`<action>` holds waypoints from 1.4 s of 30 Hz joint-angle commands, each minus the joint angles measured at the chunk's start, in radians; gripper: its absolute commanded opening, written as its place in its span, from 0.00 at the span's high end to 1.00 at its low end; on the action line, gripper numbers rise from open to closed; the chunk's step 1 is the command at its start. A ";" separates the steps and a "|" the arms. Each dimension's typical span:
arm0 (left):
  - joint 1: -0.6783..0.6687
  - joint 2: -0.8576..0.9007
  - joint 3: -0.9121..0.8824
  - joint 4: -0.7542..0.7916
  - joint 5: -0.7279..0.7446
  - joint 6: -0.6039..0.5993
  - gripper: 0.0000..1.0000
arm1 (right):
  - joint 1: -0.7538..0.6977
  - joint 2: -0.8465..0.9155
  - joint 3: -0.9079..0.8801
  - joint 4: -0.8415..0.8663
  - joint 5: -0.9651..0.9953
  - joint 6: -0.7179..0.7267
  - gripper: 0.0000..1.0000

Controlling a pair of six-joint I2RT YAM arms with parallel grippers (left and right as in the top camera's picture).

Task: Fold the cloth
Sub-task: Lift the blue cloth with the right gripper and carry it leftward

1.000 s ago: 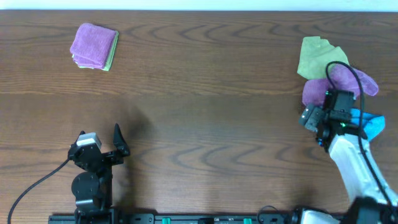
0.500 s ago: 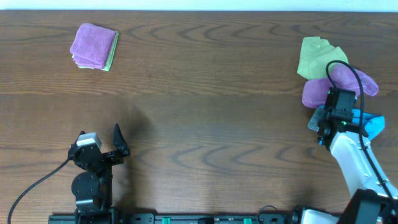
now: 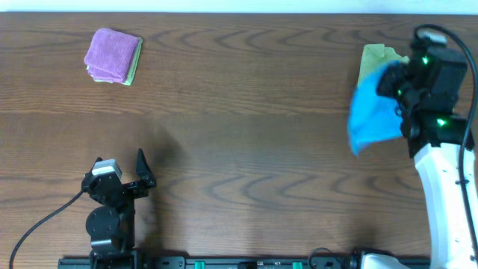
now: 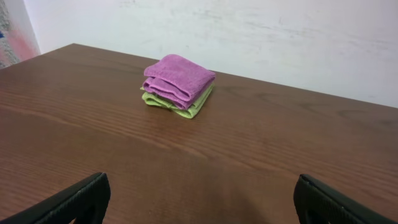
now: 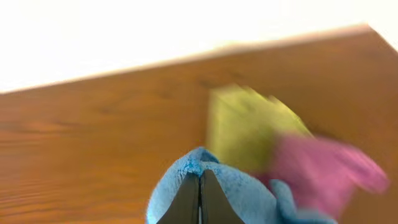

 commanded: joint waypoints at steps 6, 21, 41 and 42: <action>0.002 -0.002 -0.037 -0.015 -0.016 0.007 0.05 | 0.272 -0.013 0.148 -0.020 -0.171 -0.031 0.99; 0.002 -0.002 -0.037 -0.015 -0.016 0.007 0.05 | 0.562 -0.109 0.156 -0.280 -0.171 -0.090 0.99; 0.002 -0.002 -0.037 -0.015 -0.016 0.007 0.04 | 0.494 0.339 0.156 0.397 -0.178 -0.186 0.99; 0.002 -0.002 -0.037 -0.015 -0.016 0.007 0.05 | 0.492 0.339 0.156 0.417 -0.175 -0.187 0.99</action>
